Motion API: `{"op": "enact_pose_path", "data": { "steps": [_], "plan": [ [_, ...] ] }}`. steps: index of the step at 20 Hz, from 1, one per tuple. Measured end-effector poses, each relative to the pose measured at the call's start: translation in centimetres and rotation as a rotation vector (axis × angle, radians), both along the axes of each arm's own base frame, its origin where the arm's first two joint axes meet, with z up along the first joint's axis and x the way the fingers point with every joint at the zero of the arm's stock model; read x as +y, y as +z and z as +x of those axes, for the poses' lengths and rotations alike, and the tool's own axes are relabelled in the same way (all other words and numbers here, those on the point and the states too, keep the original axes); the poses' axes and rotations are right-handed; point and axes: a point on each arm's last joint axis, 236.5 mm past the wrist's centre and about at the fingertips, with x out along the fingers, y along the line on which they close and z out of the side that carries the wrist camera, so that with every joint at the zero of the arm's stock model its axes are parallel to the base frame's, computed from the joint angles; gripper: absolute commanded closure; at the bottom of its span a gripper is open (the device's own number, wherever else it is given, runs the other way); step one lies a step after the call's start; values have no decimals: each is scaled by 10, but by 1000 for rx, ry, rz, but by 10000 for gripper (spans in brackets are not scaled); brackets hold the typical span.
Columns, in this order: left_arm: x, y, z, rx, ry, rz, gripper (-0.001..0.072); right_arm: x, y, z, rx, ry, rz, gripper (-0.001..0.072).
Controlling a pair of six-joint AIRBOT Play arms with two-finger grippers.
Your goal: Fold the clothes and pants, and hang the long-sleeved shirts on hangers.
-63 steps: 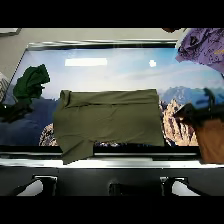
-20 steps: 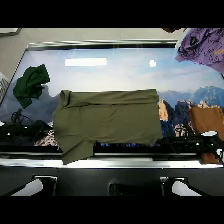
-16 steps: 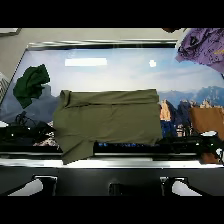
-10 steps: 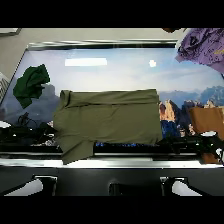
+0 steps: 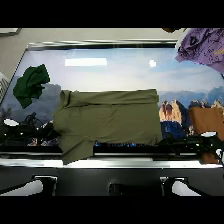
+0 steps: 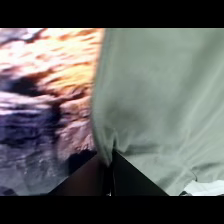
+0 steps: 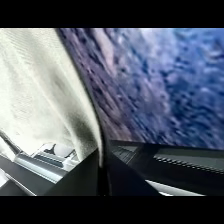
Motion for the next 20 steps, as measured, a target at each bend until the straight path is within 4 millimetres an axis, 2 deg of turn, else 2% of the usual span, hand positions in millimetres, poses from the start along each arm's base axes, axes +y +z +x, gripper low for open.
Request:
{"op": "enact_pose_path", "data": {
  "steps": [3,5,7,9,11,12,14,15,17,18,19,20],
  "plan": [
    [0,9,16,-45,0,9,694,-1,5,13,-50,45,-42,687],
    [-1,24,36,-103,-18,22,695,3,20,38,-117,102,-80,687],
    [1,52,69,-199,-41,51,695,-1,44,78,-215,144,-164,687],
    [3,100,112,-335,-63,93,695,-7,87,128,-349,181,-272,687],
    [9,168,158,-511,-74,157,695,-16,148,178,-514,196,-398,688],
    [11,213,178,-613,-75,195,695,-20,194,203,-620,201,-475,688],
    [16,307,202,-809,-76,278,695,-25,287,230,-808,193,-597,688],
    [17,355,205,-903,-70,319,695,-27,334,234,-899,179,-651,688],
    [18,450,187,-1082,-57,410,695,-33,430,221,-1083,120,-761,688],
    [18,485,170,-1148,-40,454,694,-35,474,203,-1166,84,-812,688],
    [20,517,149,-1207,-16,503,694,-37,508,183,-1231,46,-853,688],
    [23,541,127,-1248,14,547,694,-39,541,158,-1298,6,-893,688]
  ]
}}
